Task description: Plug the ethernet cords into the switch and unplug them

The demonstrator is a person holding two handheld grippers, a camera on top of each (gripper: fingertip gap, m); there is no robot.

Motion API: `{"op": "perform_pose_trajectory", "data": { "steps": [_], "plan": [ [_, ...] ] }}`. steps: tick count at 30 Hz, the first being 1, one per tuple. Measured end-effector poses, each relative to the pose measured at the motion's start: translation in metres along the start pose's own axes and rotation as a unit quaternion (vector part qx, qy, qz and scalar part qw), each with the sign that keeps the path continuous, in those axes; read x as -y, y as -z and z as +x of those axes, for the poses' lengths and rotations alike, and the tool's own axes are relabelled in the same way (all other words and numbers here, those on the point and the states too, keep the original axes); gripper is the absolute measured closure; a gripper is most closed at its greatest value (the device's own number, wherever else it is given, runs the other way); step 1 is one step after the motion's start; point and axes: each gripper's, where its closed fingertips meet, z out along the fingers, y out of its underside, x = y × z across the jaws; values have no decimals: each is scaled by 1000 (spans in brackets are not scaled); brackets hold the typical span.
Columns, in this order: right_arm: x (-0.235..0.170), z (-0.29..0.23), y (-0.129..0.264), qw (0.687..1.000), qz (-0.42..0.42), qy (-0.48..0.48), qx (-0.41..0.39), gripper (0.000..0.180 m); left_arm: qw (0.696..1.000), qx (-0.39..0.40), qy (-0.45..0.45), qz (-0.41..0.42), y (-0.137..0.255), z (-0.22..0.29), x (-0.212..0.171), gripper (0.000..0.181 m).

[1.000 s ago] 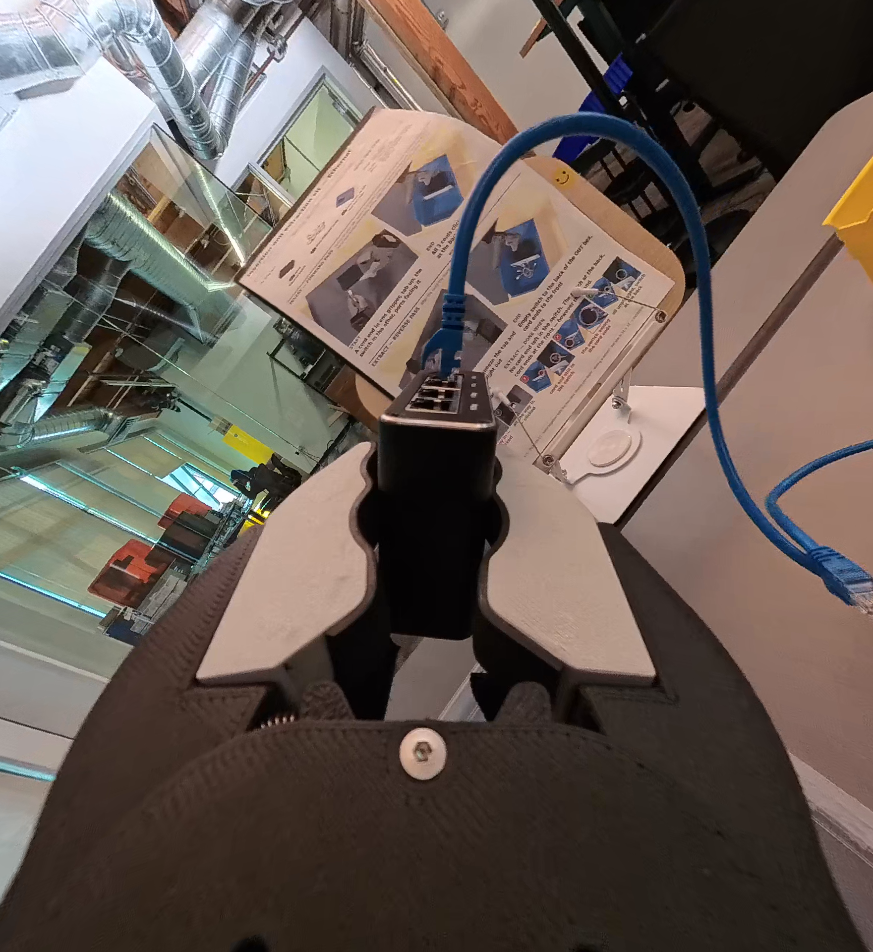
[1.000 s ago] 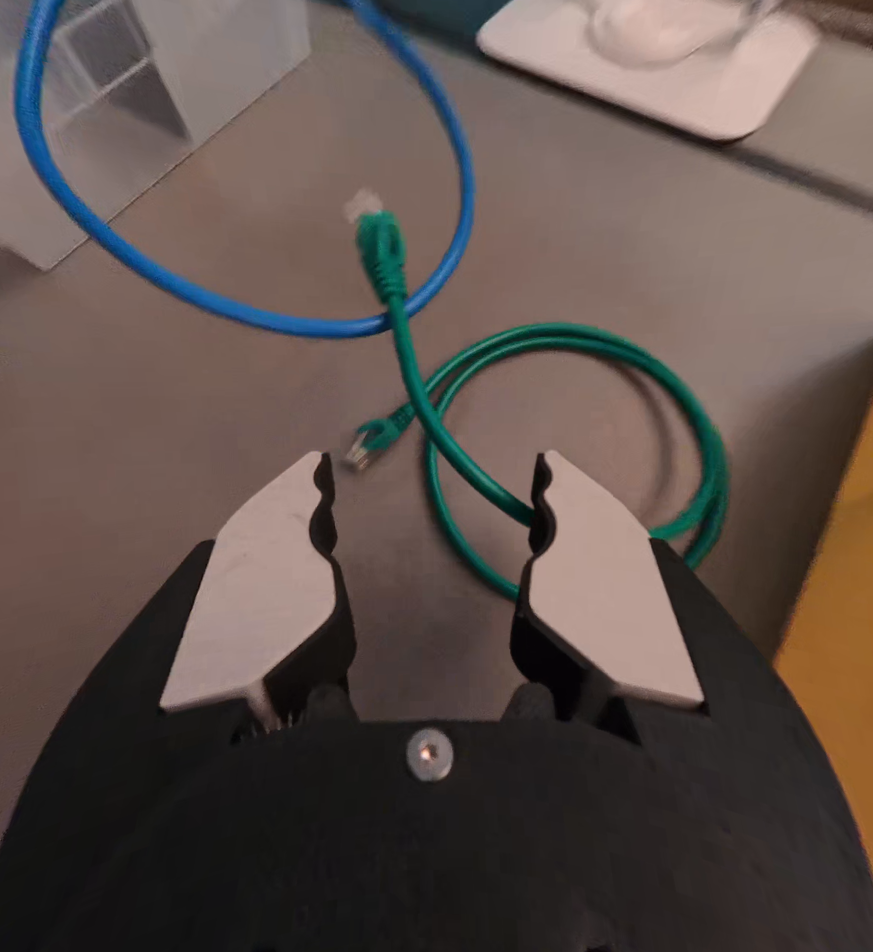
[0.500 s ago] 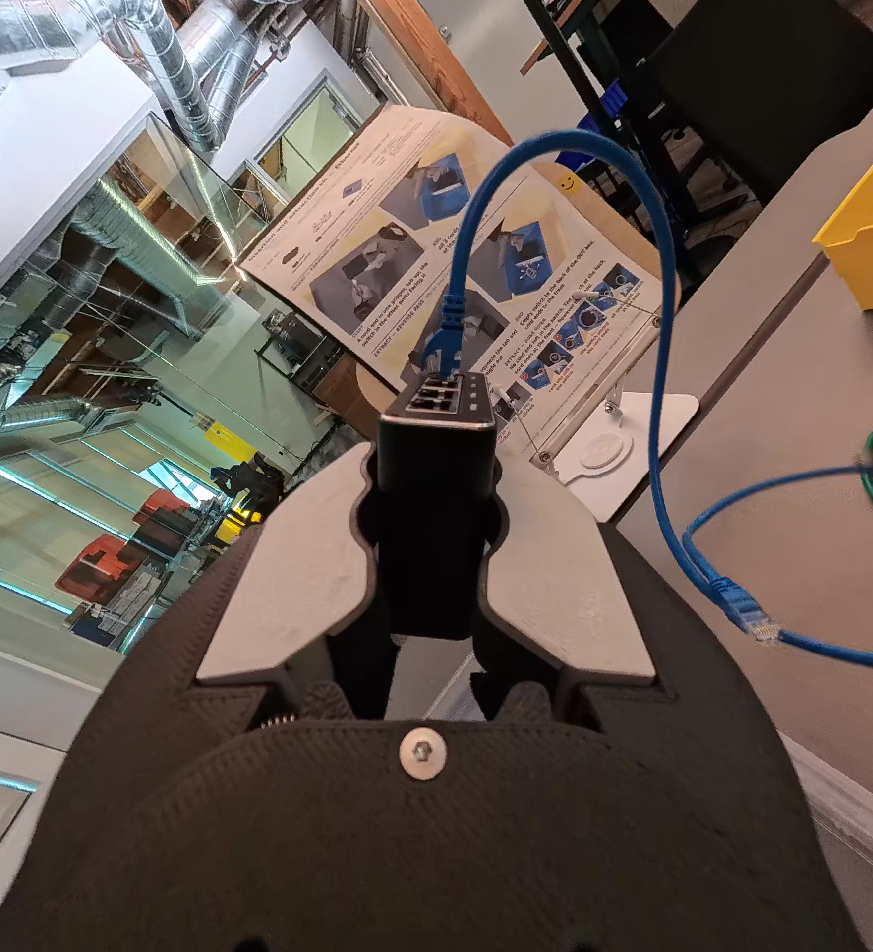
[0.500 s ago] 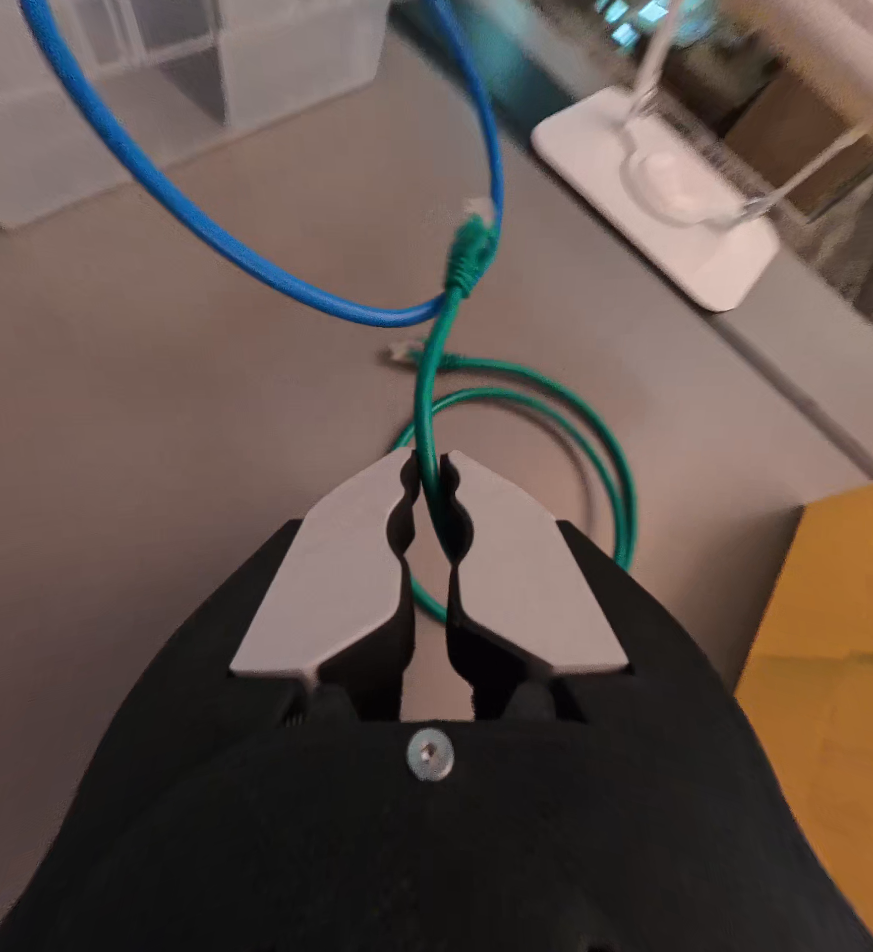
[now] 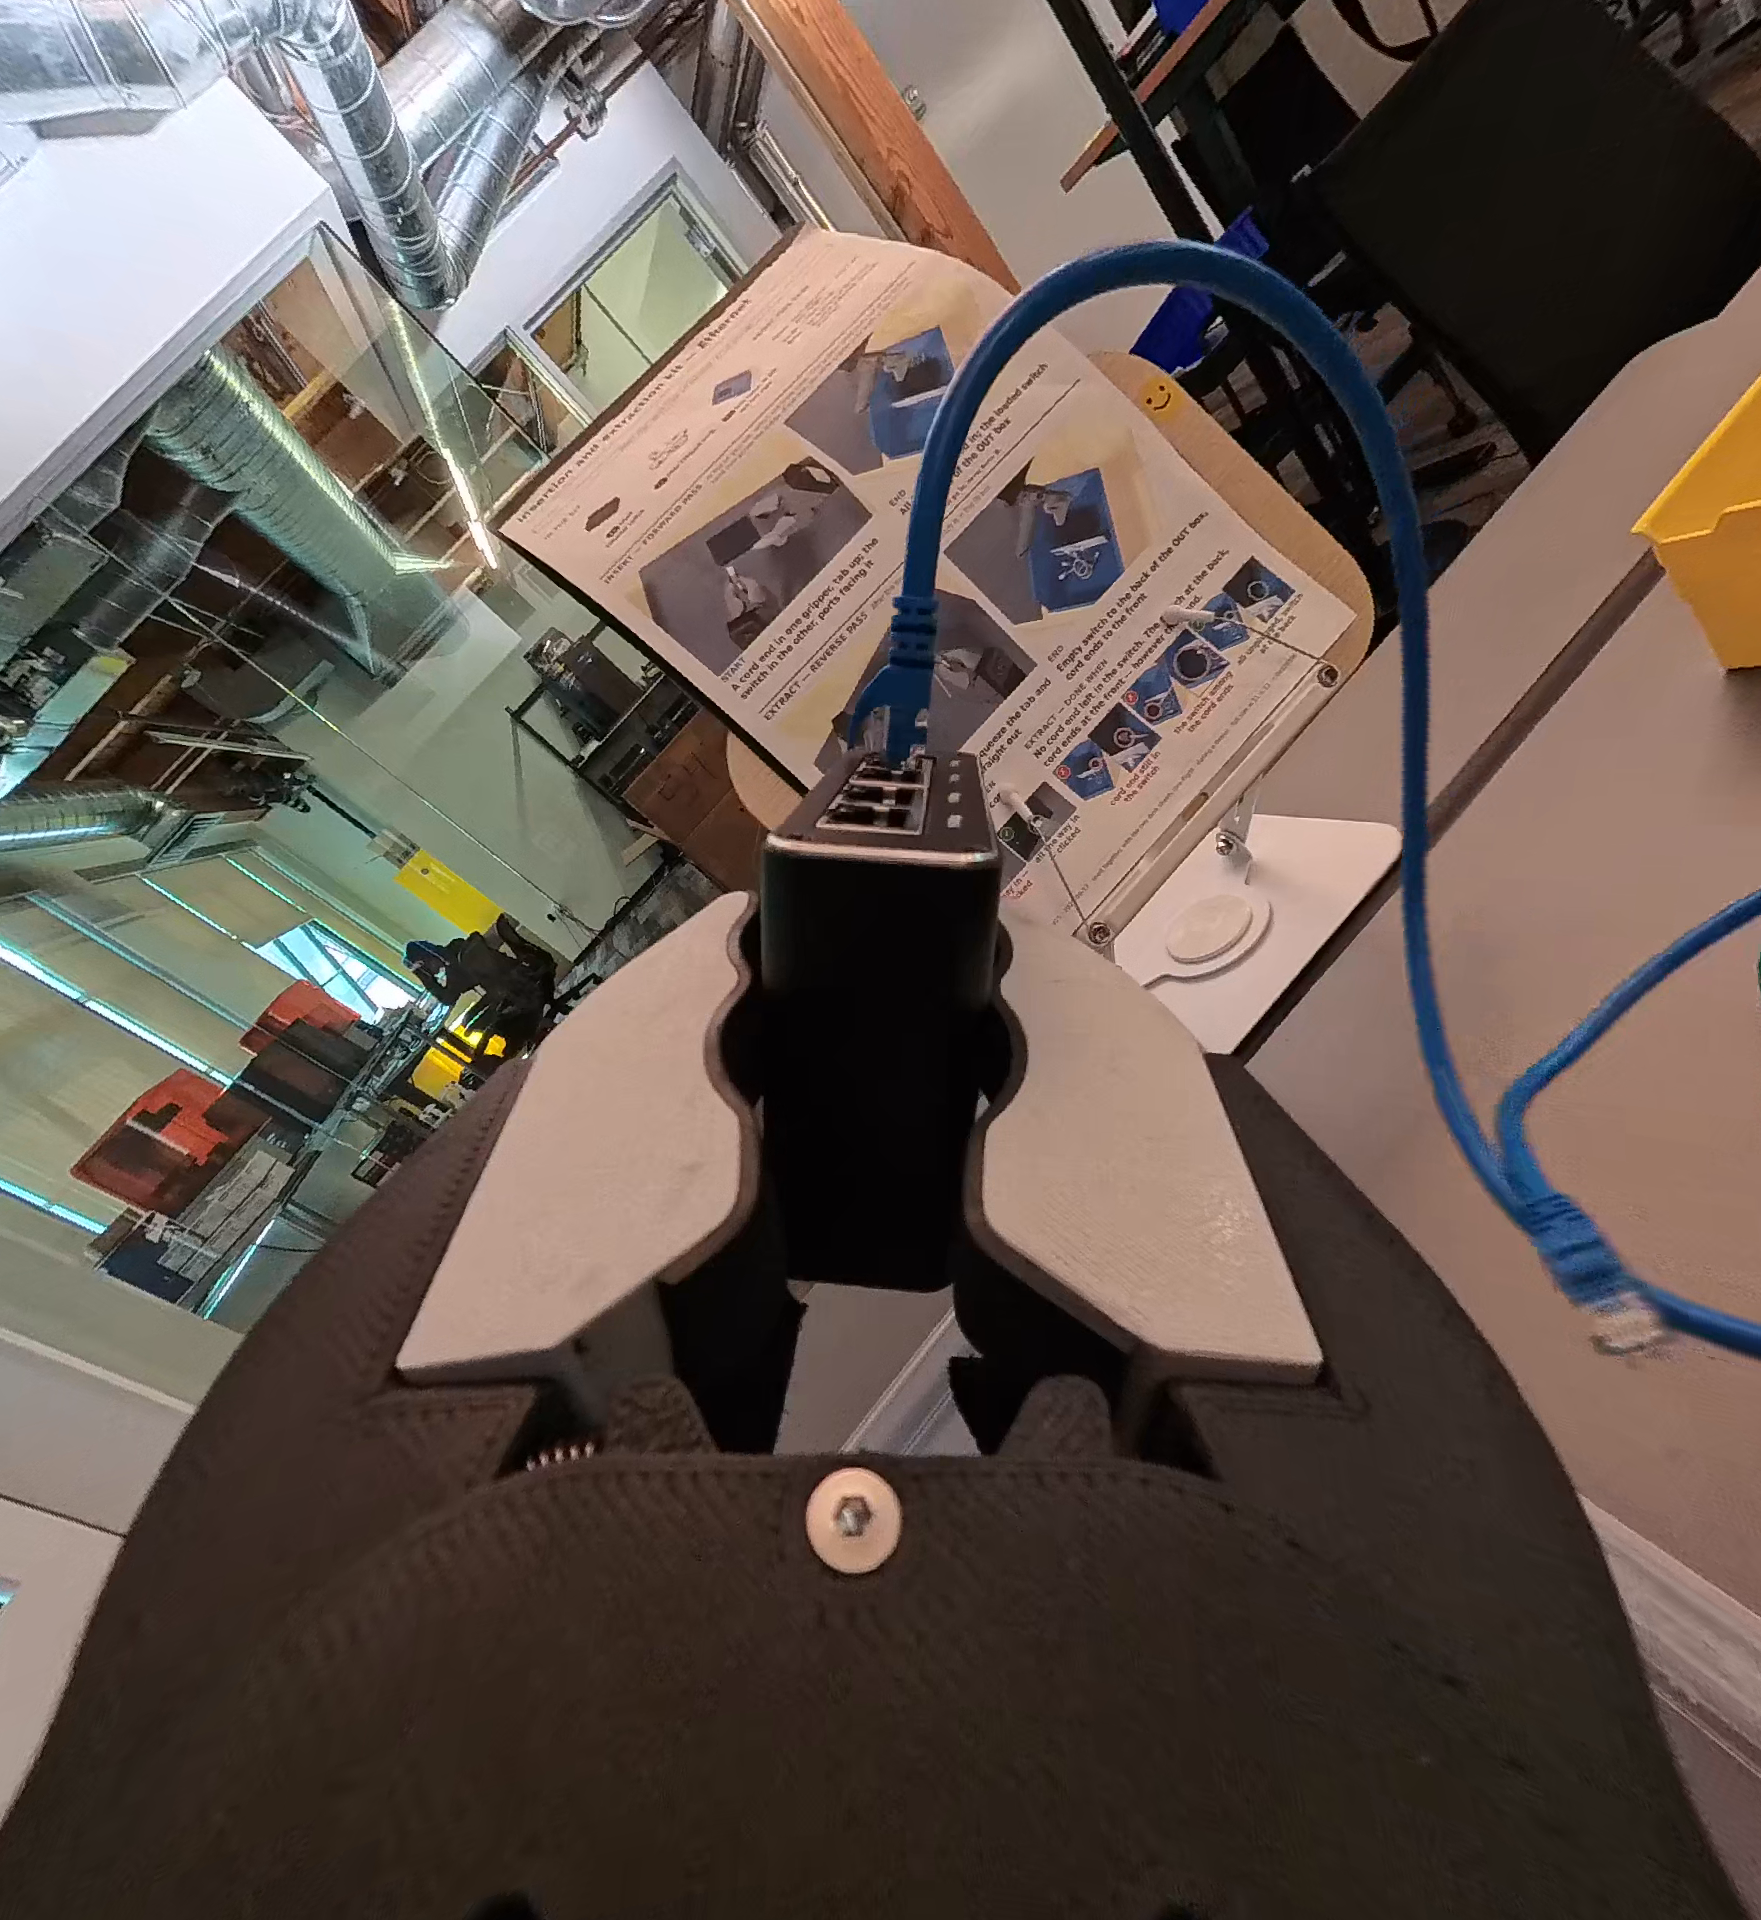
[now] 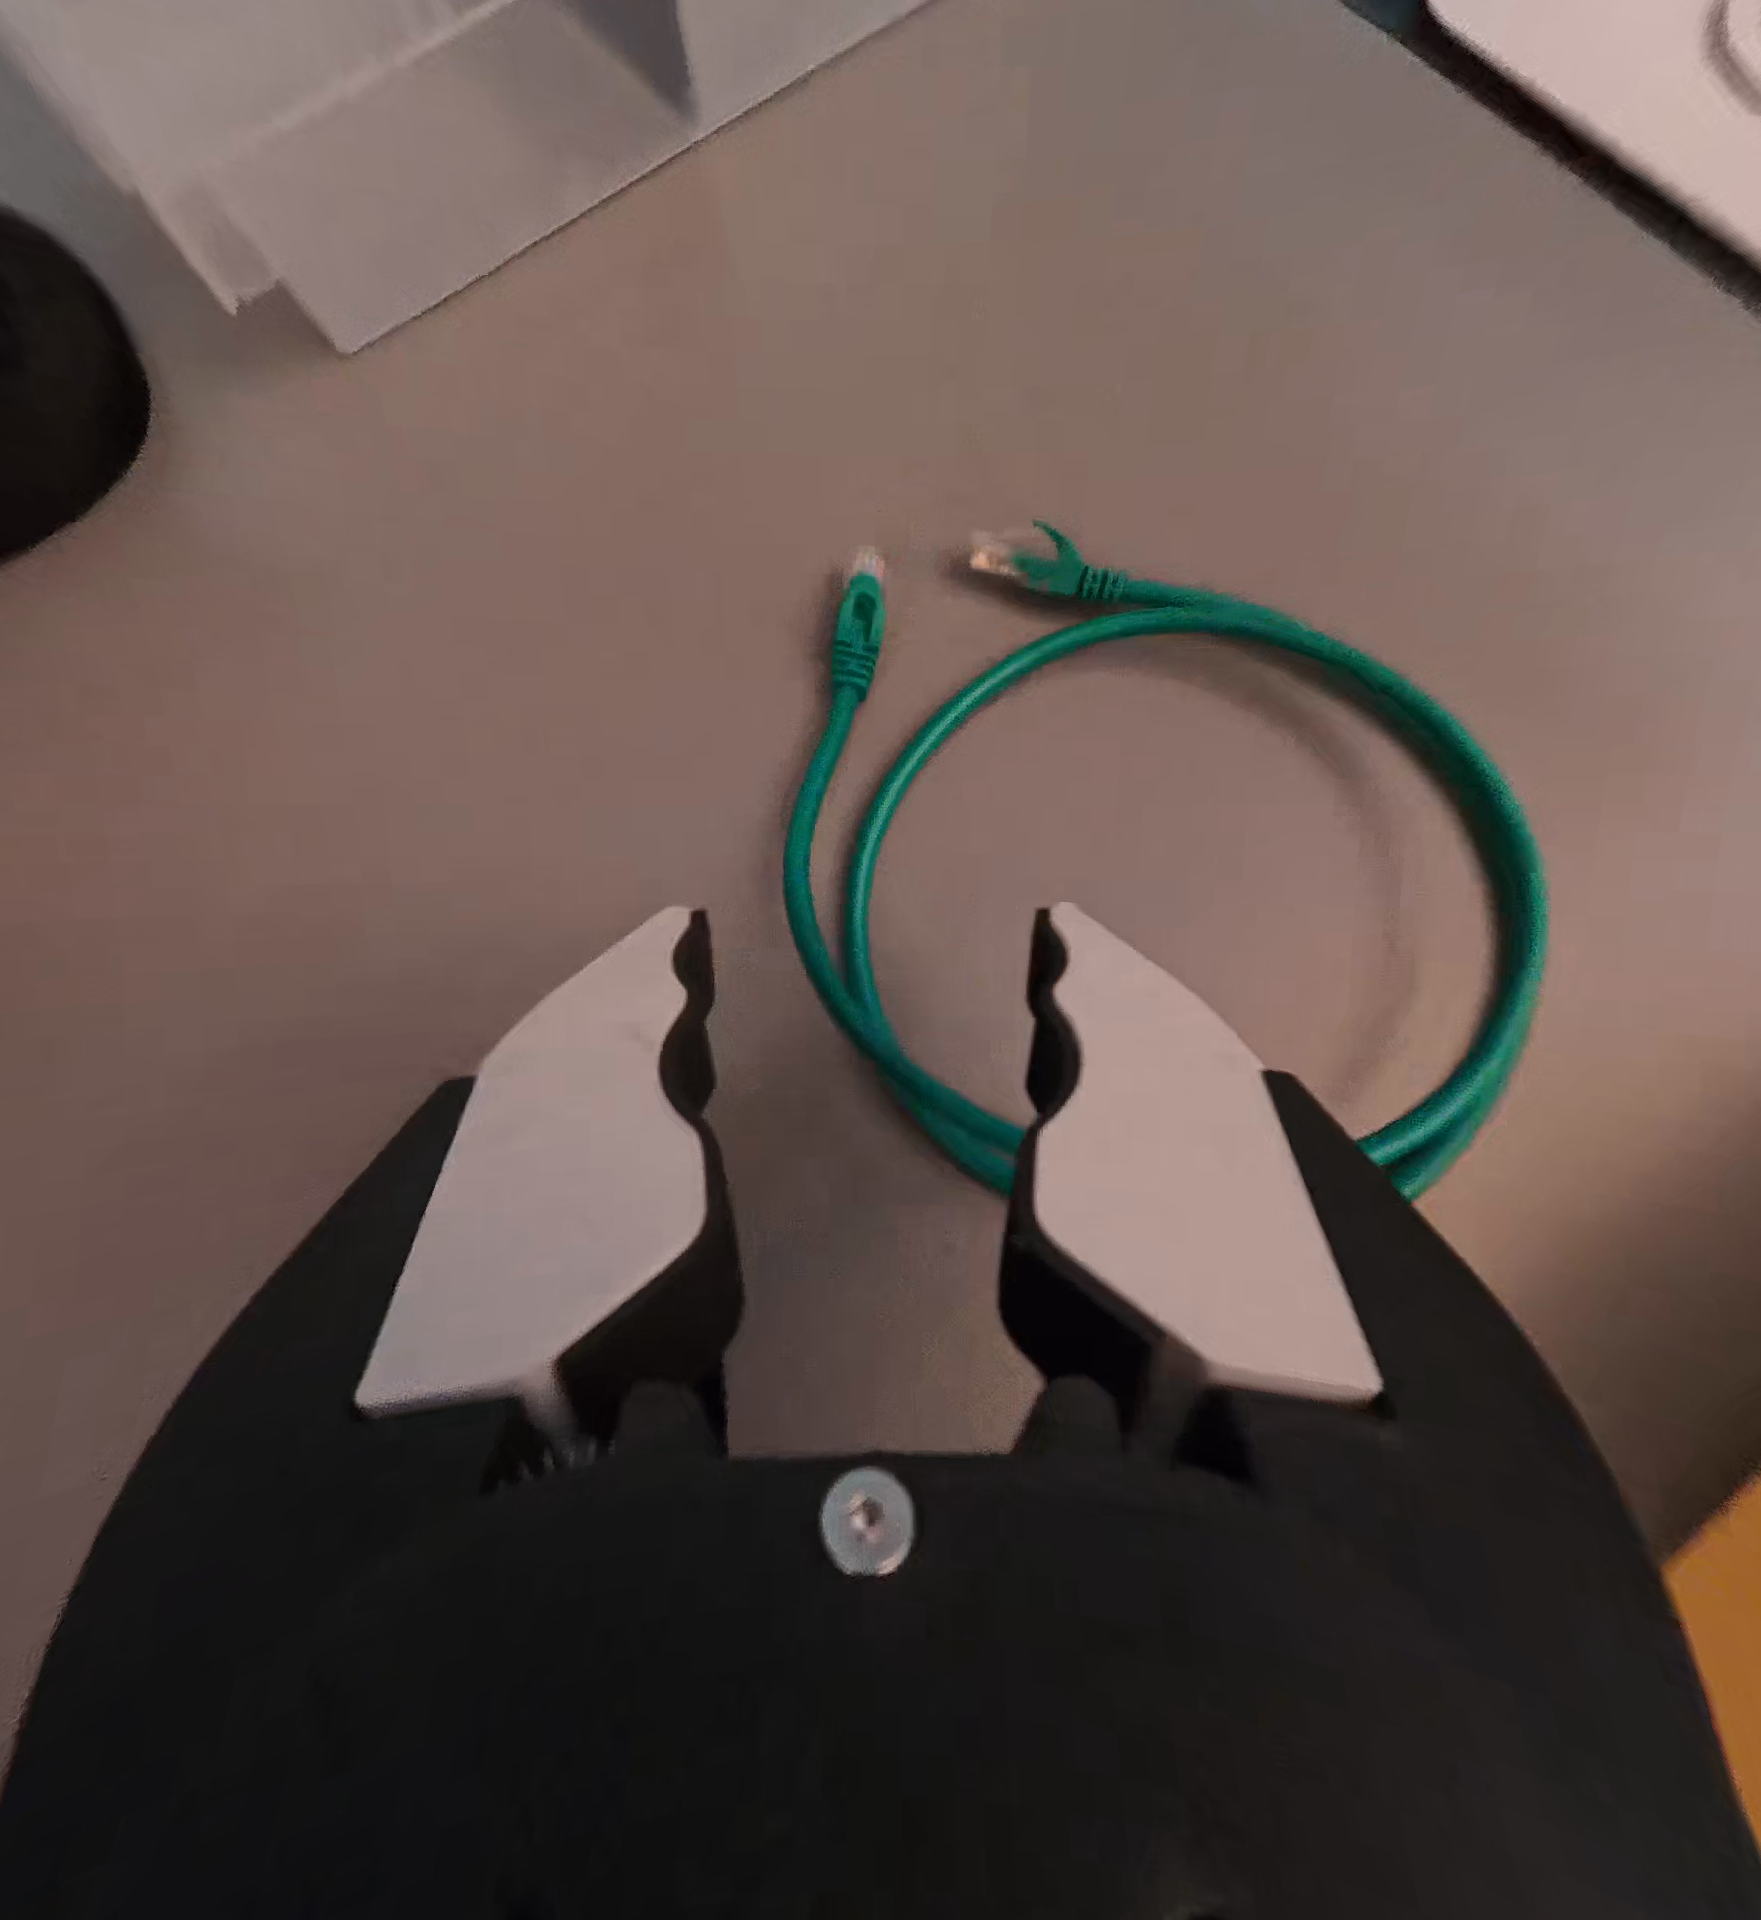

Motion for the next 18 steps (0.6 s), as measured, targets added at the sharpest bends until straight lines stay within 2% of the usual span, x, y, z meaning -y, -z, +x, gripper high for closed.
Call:
{"op": "perform_pose_trajectory", "data": {
  "steps": [3, 5, 12, 15, 18],
  "plan": [
    [22, 23, 10, 993, -2, 109, -42, 118, 1000, 1, -3, 1, 0, 1, 2, 144],
    [32, 44, 4, 985, -21, 158, -60, 117, 1000, -2, -4, 3, 0, 2, 3, 144],
    [32, 98, -57, 987, -88, 135, -12, 117, 999, -12, -40, 25, -4, 17, 18, 144],
    [29, 107, -69, 989, -90, 113, 37, 123, 996, -14, -85, 31, -8, 31, 29, 144],
    [12, 107, -76, 982, -142, 93, 81, 126, 992, -10, -127, 23, -17, 44, 36, 144]
  ]
}}
